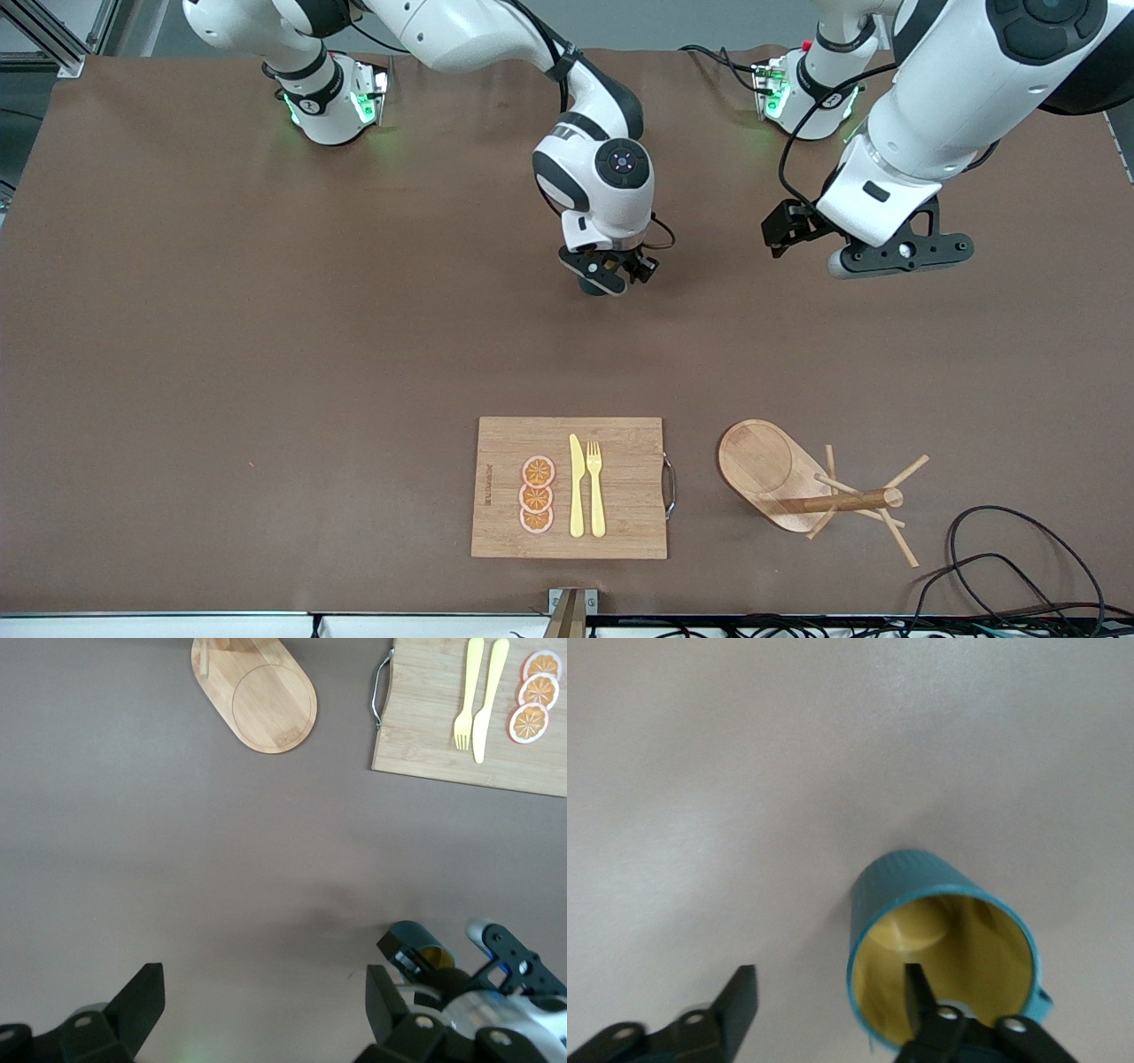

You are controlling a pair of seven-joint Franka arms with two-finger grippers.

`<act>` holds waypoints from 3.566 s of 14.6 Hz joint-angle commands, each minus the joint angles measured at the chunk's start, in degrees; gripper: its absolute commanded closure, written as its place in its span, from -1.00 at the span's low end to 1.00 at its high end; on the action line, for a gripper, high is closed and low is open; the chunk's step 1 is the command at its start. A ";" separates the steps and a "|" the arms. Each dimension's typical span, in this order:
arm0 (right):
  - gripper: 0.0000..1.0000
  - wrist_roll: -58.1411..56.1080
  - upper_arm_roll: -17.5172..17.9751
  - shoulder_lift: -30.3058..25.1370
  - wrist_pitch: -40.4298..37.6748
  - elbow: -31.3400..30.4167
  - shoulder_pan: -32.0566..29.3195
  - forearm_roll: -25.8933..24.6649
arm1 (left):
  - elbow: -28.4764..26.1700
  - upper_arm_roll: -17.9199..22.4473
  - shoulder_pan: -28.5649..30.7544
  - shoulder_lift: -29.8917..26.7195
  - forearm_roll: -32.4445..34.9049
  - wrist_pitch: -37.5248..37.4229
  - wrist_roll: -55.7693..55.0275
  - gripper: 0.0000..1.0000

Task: Pass cup and hang on rack
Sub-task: 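Hold the mug with the right gripper while the left gripper approaches, then set the mug down, open the right gripper and withdraw it, then lower the left gripper onto the mug rim and grasp it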

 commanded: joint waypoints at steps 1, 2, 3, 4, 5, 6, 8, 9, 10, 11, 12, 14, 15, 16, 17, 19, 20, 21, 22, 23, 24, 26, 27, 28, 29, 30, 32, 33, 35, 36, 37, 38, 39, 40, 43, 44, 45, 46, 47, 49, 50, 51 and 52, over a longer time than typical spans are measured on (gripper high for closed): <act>-1.00 -0.05 -0.01 -6.35 -9.20 2.33 -0.72 1.39 | 0.08 -0.14 -0.15 0.00 1.35 0.36 -3.63 -1.00; -1.00 0.03 -0.02 -8.72 -11.49 2.60 -2.12 1.39 | -0.27 -0.14 -0.93 -0.09 2.93 0.36 -5.30 -1.00; -1.00 0.29 -0.10 -11.53 -12.64 2.17 -2.92 1.13 | -0.45 -0.14 -1.81 -0.18 3.90 0.36 -6.36 -1.00; -1.00 -0.31 -0.80 -14.26 -15.27 1.12 -3.71 0.60 | -0.54 -0.14 -2.86 -0.27 4.61 0.36 -7.67 -1.00; -1.00 -2.93 -1.50 -15.94 -18.51 0.67 -5.89 0.43 | -0.71 -0.14 -3.66 -0.27 5.14 0.36 -9.60 -1.00; -1.00 -9.40 -1.60 -17.96 -21.33 0.23 -7.65 0.25 | -1.32 -0.14 -4.88 -0.27 5.31 0.54 -11.97 -1.00; -1.00 -21.62 -1.95 -21.74 -25.38 -1.52 -11.17 -1.67 | -4.30 -0.23 -7.08 -0.53 7.41 2.46 -15.67 -1.00; -1.00 -26.29 -1.86 -23.32 -26.88 -2.31 -12.92 -4.30 | -5.80 -0.40 -7.96 -0.71 8.73 3.69 -17.51 -1.00; -1.00 -32.34 -1.86 -24.99 -28.29 -3.02 -14.86 -6.15 | -6.59 -1.01 -8.41 -0.62 9.27 4.84 -19.27 -1.00; -1.00 -40.23 -1.86 -27.01 -29.08 -4.33 -18.01 -6.52 | -7.04 -1.72 -8.85 -0.36 9.36 6.07 -21.29 -1.00; -1.00 -46.58 -1.86 -28.94 -29.53 -5.82 -21.09 -6.69 | -7.74 -2.42 -9.72 -0.10 9.53 7.21 -23.22 -1.00; -1.00 -59.31 -1.86 -32.98 -30.58 -8.55 -28.37 -6.78 | -10.02 -2.60 -14.10 0.17 12.42 9.41 -28.40 -1.00; -1.00 -66.95 -1.95 -34.14 -31.80 -8.91 -32.24 -6.87 | -11.16 -2.60 -16.04 0.35 14.26 10.29 -30.52 -1.00; -1.00 -72.86 -1.95 -34.58 -32.86 -8.65 -35.76 -7.48 | -12.22 -3.04 -17.71 0.52 14.98 11.08 -32.02 -1.00; -1.00 -78.83 -1.86 -35.54 -33.48 -8.73 -39.45 -8.70 | -13.36 -3.21 -19.90 0.78 15.16 12.57 -34.38 -1.00; -1.00 -87.73 -1.86 -36.08 -33.92 -8.74 -46.04 -8.89 | -15.65 -3.22 -24.47 1.66 17.25 15.99 -40.87 -1.00; -1.00 -91.08 -1.86 -36.52 -33.92 -8.82 -48.69 -8.89 | -16.26 -3.30 -26.41 2.36 19.44 16.36 -43.95 -1.00; -1.00 -93.64 -1.86 -36.87 -33.92 -8.91 -50.89 -8.89 | -16.79 -3.30 -29.39 3.50 22.43 16.45 -47.90 -1.00; -1.00 -95.31 -1.86 -37.05 -33.92 -8.82 -52.30 -8.98 | -16.97 -3.30 -31.77 5.25 25.33 16.45 -51.77 -1.00; -1.00 -96.03 -1.86 -37.31 -33.92 -8.82 -53.45 -8.98 | -16.97 -3.30 -34.14 7.01 28.66 16.45 -56.59 -1.00; -1.00 -96.03 -1.86 -37.57 -33.75 -8.82 -54.33 -8.98 | -16.97 -3.30 -36.42 8.85 31.57 16.45 -61.25 -1.00; -1.00 -96.21 -1.86 -37.23 -33.31 -8.47 -55.65 -9.33 | -16.89 -3.30 -40.04 12.72 38.33 16.45 -72.93 -1.00; -1.00 -96.21 -1.86 -37.14 -33.14 -8.47 -55.83 -9.33 | -16.89 -3.30 -41.88 14.39 41.23 16.45 -78.03 -1.00; -1.00 -96.56 -1.86 -37.14 -33.13 -8.73 -56.09 -9.25 | -16.89 -3.30 -43.20 16.15 43.35 16.45 -82.18 -1.00; -1.00 -96.74 -1.77 -37.40 -33.22 -9.34 -56.18 -9.16 | -16.89 -3.30 -44.52 17.56 45.37 16.36 -85.52 -1.00; -1.00 -96.74 -1.77 -37.75 -33.05 -10.31 -56.18 -9.16 | -16.89 -3.30 -45.75 18.88 47.57 16.36 -88.86 -1.00; -1.00 -96.65 -1.86 -39.76 -32.17 -13.20 -56.18 -9.16 | -16.89 -3.30 -47.16 20.99 50.39 16.10 -93.44 -1.00; -1.00 -96.65 -1.77 -41.69 -30.34 -15.74 -56.10 -9.16 | -16.97 -3.30 -47.95 22.22 51.62 15.84 -95.56 -1.00; -1.00 -96.65 -1.77 -44.94 -27.26 -20.93 -56.10 -9.16 | -16.89 -3.30 -48.40 23.81 53.21 15.49 -98.38 -0.99; -1.00 -96.65 -1.77 -44.96 -27.24 -21.04 -56.10 -9.16 | -16.97 -3.30 -49.01 24.60 53.83 15.05 -99.78 -0.98; -1.00 -96.65 -1.77 -44.96 -27.33 -21.04 -56.10 -9.16 | -16.89 -3.30 -49.28 25.82 55.05 14.43 -100.58 -0.96; -1.00 -96.65 -1.77 -44.96 -27.33 -21.04 -56.10 -9.16 | -16.89 -3.30 -49.37 26.79 56.37 14.17 -101.28 -0.95; -1.00 -96.74 -1.77 -44.96 -27.07 -21.13 -56.10 -9.16 | -16.89 -3.30 -49.37 27.32 56.90 14.16 -101.99 -0.92; -1.00 -96.74 -1.77 -44.96 -26.72 -21.13 -56.10 -9.16 | -16.89 -3.30 -49.37 28.03 57.08 14.08 -102.34 -0.91; -1.00 -96.74 -1.77 -44.87 -26.10 -21.13 -56.10 -9.16 | -16.89 -3.04 -49.10 28.91 57.52 14.08 -103.04 -0.75; -1.00 -96.82 -1.77 -44.96 -26.28 -21.13 -56.10 -9.16 | -16.71 -2.87 -49.02 29.00 57.61 14.08 -103.57 -0.67; -1.00 -96.82 -1.77 -44.96 -26.45 -21.04 -56.18 -9.16 | -16.71 -2.87 -49.10 29.43 58.13 14.08 -103.66 -0.62; -1.00 -97.00 -1.77 -44.96 -26.45 -21.04 -56.18 -9.16 | -16.71 -2.87 -49.19 29.87 58.40 14.08 -103.66 -0.50; -1.00 -97.44 -1.77 -44.96 -26.45 -21.13 -56.18 -9.16 | -16.62 -2.87 -49.10 29.88 58.32 14.08 -103.66 -0.31; -1.00 -97.44 -1.86 -44.96 -26.54 -21.13 -56.18 -9.16 | -16.10 -2.78 -49.02 30.66 58.40 14.08 -103.66 -0.18; -1.00 -97.44 -1.77 -45.13 -26.72 -21.13 -56.10 -9.16 | -15.57 -2.69 -49.02 30.84 58.66 14.08 -103.58 -0.17; -1.00 -97.44 -1.77 -44.96 -26.89 -21.04 -56.10 -9.16 | -15.31 -2.69 -48.93 31.28 58.84 14.08 -103.57 -0.15; -1.00 -97.53 -1.77 -44.96 -26.89 -21.04 -56.10 -9.16 | -15.30 -2.60 -48.93 31.46 58.93 14.08 -103.49 -0.13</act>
